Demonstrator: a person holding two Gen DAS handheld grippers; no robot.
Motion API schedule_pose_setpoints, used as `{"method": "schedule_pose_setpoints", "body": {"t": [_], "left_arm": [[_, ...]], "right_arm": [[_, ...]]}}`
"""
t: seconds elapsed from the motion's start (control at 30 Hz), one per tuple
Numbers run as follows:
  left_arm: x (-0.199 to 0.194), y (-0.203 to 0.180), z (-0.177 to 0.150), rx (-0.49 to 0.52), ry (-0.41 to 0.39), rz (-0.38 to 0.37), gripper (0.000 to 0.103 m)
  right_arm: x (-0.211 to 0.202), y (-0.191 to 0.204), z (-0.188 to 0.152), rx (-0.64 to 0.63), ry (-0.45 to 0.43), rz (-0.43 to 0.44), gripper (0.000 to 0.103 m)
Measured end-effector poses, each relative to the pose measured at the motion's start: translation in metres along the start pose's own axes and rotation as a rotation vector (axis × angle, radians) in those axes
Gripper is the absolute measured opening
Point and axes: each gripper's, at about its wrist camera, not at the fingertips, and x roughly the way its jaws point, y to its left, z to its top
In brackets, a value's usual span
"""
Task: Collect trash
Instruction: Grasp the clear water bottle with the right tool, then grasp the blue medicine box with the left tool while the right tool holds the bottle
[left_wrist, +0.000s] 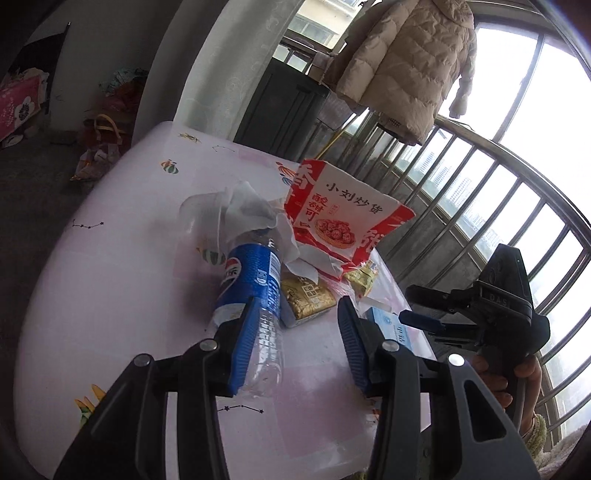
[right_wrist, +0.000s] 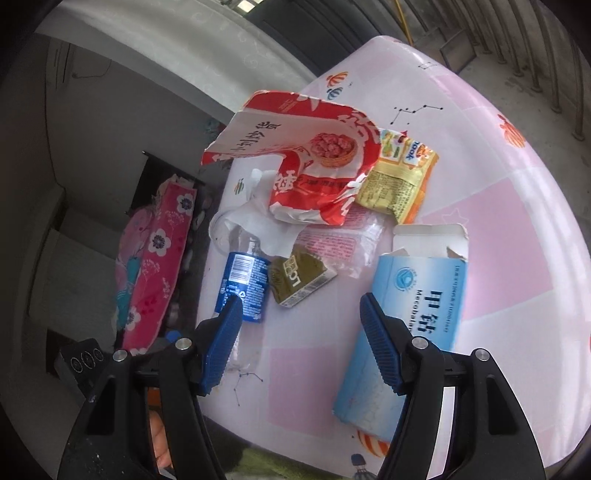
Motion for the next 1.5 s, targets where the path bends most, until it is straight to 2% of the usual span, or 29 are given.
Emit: {"method": "schedule_pose_setpoints", "body": {"t": [0.07, 0.17, 0.3, 0.47, 0.6, 0.73, 0.93, 1.07, 1.13, 1.23, 1.4, 1.43, 1.47, 1.5], "left_arm": [[0.003, 0.022, 0.006, -0.038, 0.008, 0.047, 0.043], [0.022, 0.055, 0.012, -0.132, 0.072, 0.079, 0.043], [0.042, 0.089, 0.008, -0.237, 0.120, 0.048, 0.042], [0.063, 0.110, -0.002, -0.306, 0.195, 0.004, 0.037], [0.065, 0.105, -0.012, -0.299, 0.229, -0.028, 0.032], [0.058, 0.096, -0.020, -0.277, 0.264, -0.040, 0.022], [0.030, 0.071, -0.050, -0.198, 0.348, -0.082, 0.022], [0.014, 0.060, -0.074, -0.183, 0.395, -0.119, 0.022], [0.010, 0.059, -0.078, -0.191, 0.374, -0.111, 0.022], [0.011, 0.063, -0.074, -0.211, 0.335, -0.098, 0.022], [0.021, 0.065, -0.070, -0.215, 0.308, -0.085, 0.022], [0.023, 0.064, -0.070, -0.212, 0.308, -0.085, 0.022], [0.023, 0.063, -0.070, -0.208, 0.309, -0.088, 0.022], [0.023, 0.061, -0.071, -0.205, 0.308, -0.074, 0.022]], "right_arm": [[0.024, 0.012, 0.005, 0.006, 0.047, 0.032, 0.064], [0.060, 0.029, 0.011, 0.006, 0.116, 0.063, 0.064], [0.101, 0.049, 0.015, -0.011, 0.186, 0.038, 0.064], [0.124, 0.063, 0.007, -0.044, 0.241, -0.013, 0.064], [0.127, 0.067, -0.004, -0.063, 0.267, -0.045, 0.057], [0.122, 0.067, -0.019, -0.043, 0.309, -0.021, 0.054], [0.092, 0.057, -0.059, 0.001, 0.412, 0.002, 0.053], [0.077, 0.053, -0.072, 0.020, 0.470, 0.017, 0.054], [0.071, 0.053, -0.067, 0.009, 0.436, 0.018, 0.056], [0.075, 0.055, -0.052, 0.006, 0.361, 0.009, 0.066], [0.101, 0.053, -0.043, 0.044, 0.366, 0.034, 0.067], [0.101, 0.048, -0.047, 0.053, 0.376, 0.040, 0.065], [0.105, 0.049, -0.050, 0.059, 0.384, 0.048, 0.057], [0.102, 0.046, -0.051, 0.068, 0.387, 0.060, 0.057]]}}
